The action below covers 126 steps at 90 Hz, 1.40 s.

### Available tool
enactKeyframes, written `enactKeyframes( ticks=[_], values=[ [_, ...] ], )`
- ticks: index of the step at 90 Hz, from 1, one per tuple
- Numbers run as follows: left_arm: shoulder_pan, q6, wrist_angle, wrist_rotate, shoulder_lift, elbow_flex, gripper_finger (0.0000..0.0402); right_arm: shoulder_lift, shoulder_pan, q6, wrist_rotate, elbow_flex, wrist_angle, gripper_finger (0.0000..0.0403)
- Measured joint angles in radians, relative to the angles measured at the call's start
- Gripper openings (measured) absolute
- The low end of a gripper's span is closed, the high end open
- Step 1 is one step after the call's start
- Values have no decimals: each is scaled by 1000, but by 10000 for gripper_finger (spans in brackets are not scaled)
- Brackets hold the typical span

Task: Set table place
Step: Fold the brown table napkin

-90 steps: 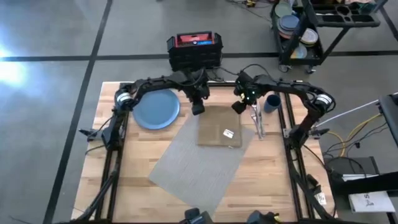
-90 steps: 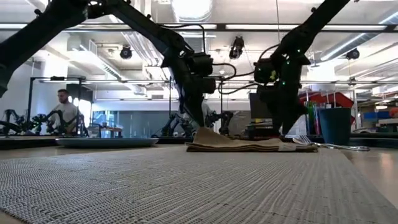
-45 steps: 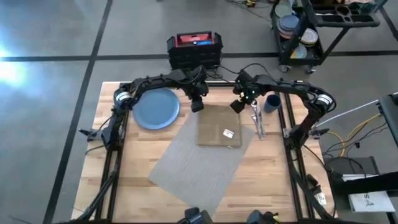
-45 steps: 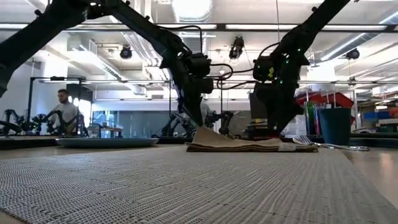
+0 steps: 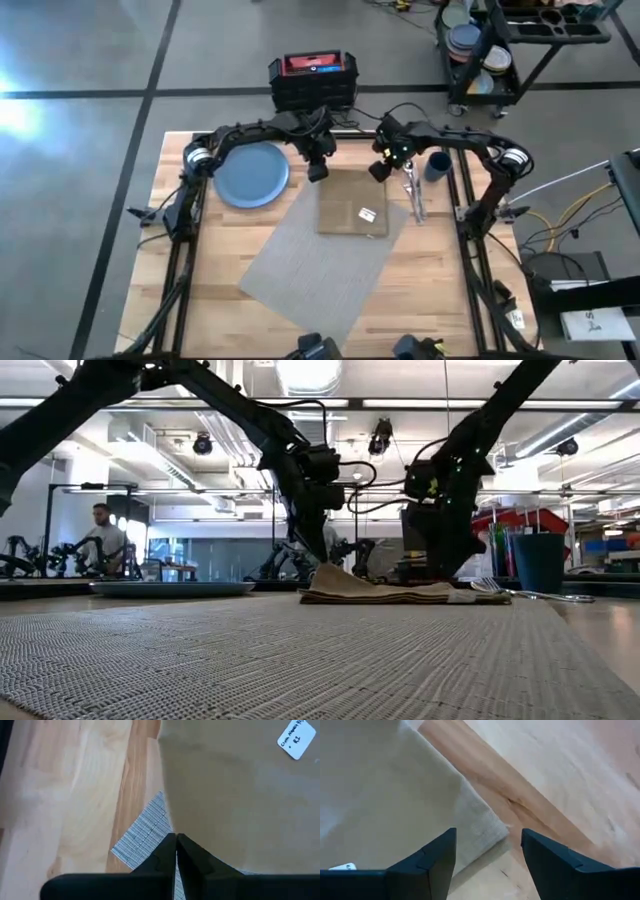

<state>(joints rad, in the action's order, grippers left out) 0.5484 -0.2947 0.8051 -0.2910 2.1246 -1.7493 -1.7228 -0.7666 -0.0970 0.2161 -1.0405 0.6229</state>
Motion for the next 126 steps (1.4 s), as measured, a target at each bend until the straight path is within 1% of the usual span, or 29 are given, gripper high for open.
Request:
enactKeyframes(
  ticks=[16, 24, 33, 40, 47, 52, 66, 94, 113, 126],
  values=[
    [0, -3, 0, 0, 0, 0, 0, -7, -7, -10, -3, 1, -1, 201],
    [0, -4, -1, 0, 0, 0, 0, -9, -12, -15, -3, 2, -1, 185],
    [0, -4, -2, 0, 1, 0, 0, -9, -13, -15, -2, 7, -1, 140],
    [0, -4, -2, 0, 1, 0, 0, -9, -13, -14, 5, 10, -3, 87],
    [0, -4, -2, 0, 1, 0, 0, -9, -13, -4, 41, 13, -8, 29],
    [0, -5, -2, 0, 1, 0, 0, -9, -13, -2, 50, 14, -12, 10],
    [0, -5, -1, 0, 1, 0, 0, 0, -18, -15, 49, 15, -7, 5],
    [0, -24, 56, -13, -27, 0, 0, 96, -19, -33, 57, 15, 31, 0],
    [-2, -38, 123, -75, -47, 0, 0, 145, -12, -25, 115, 21, 85, 0],
    [-10, -42, 163, -113, -64, 2, 0, 185, 7, -38, 191, 34, 90, 0]
  ],
)
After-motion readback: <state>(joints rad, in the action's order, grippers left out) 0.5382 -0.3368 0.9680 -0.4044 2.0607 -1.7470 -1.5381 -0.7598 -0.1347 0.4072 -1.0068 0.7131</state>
